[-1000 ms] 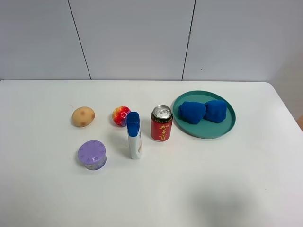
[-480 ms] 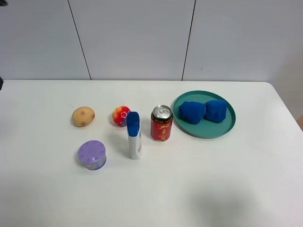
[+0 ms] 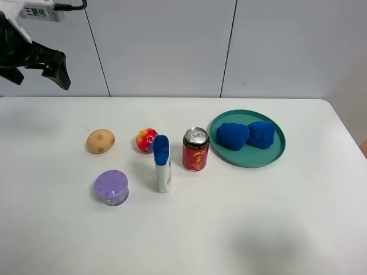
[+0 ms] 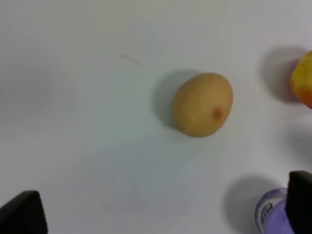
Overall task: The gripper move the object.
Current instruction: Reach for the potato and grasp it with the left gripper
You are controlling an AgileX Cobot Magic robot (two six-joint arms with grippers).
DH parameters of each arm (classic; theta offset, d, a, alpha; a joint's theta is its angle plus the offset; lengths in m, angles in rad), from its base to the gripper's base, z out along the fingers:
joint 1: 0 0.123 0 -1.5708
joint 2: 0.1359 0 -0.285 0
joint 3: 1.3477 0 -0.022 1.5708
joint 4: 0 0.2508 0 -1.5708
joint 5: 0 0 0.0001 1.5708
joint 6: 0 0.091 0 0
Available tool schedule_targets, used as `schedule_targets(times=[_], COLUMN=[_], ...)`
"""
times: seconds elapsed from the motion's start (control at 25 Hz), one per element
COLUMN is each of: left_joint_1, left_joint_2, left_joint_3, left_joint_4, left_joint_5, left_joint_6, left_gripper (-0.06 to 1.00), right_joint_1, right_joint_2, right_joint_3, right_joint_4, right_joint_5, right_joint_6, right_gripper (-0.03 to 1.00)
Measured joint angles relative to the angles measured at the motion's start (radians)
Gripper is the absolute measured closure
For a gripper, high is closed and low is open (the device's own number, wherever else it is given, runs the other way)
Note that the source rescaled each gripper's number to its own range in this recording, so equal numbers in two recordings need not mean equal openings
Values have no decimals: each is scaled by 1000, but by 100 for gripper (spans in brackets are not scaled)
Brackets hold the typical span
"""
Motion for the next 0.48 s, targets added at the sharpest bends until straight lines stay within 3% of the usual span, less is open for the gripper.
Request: schedule_targets(times=[0.16, 0.48], left_joint_1=[0, 0], left_joint_2=[92, 267], left_joint_3=[-5, -5], left_joint_4=[-16, -100], left_joint_5=[-81, -94], left_joint_6=[7, 46], left_gripper=[-6, -6], right_joint_1=[0, 0], right_joint_2=[0, 0], right_joint_3=[0, 0], right_joint_4=[0, 0], right_joint_5=[0, 0], right_joint_6=[0, 0], right_gripper=[-3, -3])
